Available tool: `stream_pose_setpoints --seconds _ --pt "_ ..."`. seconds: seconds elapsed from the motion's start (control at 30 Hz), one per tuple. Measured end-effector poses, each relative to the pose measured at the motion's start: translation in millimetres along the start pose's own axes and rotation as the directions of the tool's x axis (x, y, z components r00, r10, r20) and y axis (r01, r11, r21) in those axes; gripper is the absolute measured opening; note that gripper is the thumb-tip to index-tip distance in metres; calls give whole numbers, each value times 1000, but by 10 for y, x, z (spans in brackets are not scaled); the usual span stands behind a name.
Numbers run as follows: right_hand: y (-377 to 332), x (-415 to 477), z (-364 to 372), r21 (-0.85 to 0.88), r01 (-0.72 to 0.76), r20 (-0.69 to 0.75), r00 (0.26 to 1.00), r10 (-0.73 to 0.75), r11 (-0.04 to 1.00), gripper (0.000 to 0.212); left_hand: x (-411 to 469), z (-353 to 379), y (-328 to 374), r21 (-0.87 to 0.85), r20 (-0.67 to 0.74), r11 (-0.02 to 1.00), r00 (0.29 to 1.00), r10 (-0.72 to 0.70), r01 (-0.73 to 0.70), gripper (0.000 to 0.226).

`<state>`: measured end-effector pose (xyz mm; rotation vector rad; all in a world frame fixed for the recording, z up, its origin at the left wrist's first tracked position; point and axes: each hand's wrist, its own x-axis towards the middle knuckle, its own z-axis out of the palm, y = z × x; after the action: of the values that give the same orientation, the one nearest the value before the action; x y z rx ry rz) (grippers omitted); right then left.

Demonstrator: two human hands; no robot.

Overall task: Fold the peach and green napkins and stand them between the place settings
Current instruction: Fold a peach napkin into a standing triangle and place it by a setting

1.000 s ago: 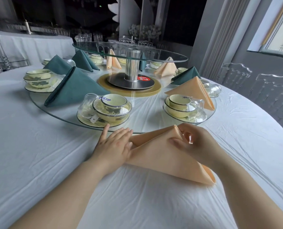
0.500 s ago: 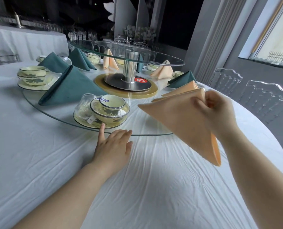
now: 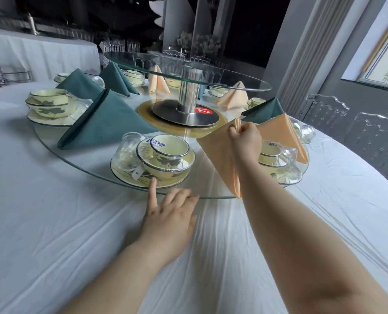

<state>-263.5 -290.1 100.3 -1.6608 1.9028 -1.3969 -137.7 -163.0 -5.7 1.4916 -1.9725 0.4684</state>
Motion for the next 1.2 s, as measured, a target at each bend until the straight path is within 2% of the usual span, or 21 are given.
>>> stream_pose_setpoints --seconds 0.17,0.4,0.5,0.6,0.73,0.93,1.2 --pt "6 -22 133 58 -57 74 996 52 997 39 -7 57 -16 34 -26 999 999 25 -24 40" --pt "311 -555 -126 79 124 87 988 -131 989 64 -16 41 -12 79 -15 996 999 39 -37 44" --pt "467 -746 -146 18 118 122 985 -120 993 72 -16 35 -1 88 -35 996 999 36 -33 45" --pt "521 -780 -39 -117 110 157 983 -91 987 66 -27 17 10 90 -16 996 1000 21 -19 47" --pt "473 -763 103 -185 40 77 997 -26 982 60 -27 10 -1 96 -15 995 1000 13 -12 50" --pt "425 -811 175 -259 51 79 996 -32 965 49 -19 29 3 121 -36 992 999 31 -26 47" --pt "414 -792 164 -346 60 90 995 -30 936 56 -10 -19 8 87 59 996 998 6 -11 47"
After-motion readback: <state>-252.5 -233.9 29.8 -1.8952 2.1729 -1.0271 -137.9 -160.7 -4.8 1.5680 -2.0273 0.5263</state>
